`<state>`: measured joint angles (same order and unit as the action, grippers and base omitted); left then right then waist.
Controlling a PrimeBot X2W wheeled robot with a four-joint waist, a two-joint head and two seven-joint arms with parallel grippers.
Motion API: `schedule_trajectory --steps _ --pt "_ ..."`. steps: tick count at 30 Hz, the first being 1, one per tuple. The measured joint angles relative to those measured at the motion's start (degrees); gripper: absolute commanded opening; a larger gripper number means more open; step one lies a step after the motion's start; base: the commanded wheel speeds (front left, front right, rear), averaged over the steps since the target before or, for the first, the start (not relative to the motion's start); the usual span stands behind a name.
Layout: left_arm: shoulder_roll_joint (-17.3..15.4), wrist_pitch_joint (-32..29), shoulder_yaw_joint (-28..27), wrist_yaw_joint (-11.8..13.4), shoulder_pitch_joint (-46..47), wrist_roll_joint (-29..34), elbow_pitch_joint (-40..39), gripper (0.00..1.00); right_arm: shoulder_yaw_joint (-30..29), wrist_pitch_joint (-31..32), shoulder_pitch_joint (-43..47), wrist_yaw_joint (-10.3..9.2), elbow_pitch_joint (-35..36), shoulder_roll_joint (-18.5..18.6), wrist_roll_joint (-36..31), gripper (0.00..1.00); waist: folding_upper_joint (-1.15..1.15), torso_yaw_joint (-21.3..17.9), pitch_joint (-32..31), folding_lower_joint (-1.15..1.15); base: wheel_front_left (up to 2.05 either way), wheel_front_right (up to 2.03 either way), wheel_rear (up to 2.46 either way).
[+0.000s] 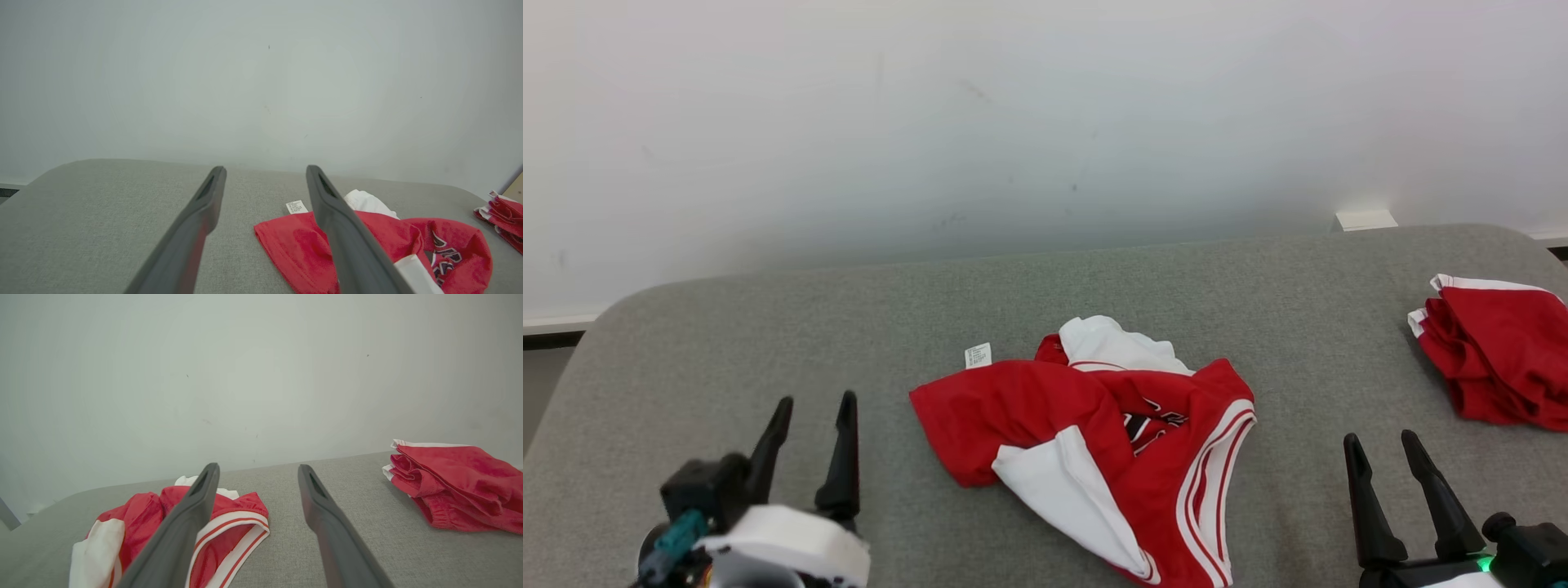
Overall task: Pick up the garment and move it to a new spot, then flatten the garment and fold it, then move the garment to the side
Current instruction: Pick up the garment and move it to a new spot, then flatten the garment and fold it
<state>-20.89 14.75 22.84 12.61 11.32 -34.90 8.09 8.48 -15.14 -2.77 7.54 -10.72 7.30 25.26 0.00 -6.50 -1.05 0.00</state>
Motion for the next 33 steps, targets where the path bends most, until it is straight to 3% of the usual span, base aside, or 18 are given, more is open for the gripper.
schedule_trajectory --steps 4,8,16,28,33 --pt "-0.37 0.32 -3.10 1.60 -4.58 3.65 -2.90 1.00 -0.79 0.00 0.87 0.00 0.47 -0.10 0.00 1.00 0.00 0.21 0.03 0.00 0.00 0.00 0.00" --pt "1.35 0.38 -7.24 1.48 -9.48 6.56 -5.08 1.00 -1.57 -0.01 2.03 0.00 0.75 -0.46 0.00 1.00 0.00 0.43 0.31 0.00 0.00 0.00 0.00" --pt "6.16 0.38 -10.72 -2.43 -11.35 9.96 -4.86 1.00 -1.55 0.00 2.35 0.00 0.68 -1.27 -0.02 1.00 0.00 1.15 0.55 0.00 0.00 0.00 0.00" --pt "10.09 0.38 -13.91 -6.54 -11.34 13.76 -2.86 1.00 0.52 0.04 1.66 0.00 -1.74 -0.25 0.24 1.00 0.00 1.31 0.32 0.00 0.00 0.00 0.00" --pt "11.49 0.38 -14.68 -7.80 -11.25 15.45 -2.19 1.00 3.31 3.50 -1.10 0.00 -5.14 0.76 1.46 1.00 0.00 1.76 0.66 0.00 0.00 0.00 0.00"
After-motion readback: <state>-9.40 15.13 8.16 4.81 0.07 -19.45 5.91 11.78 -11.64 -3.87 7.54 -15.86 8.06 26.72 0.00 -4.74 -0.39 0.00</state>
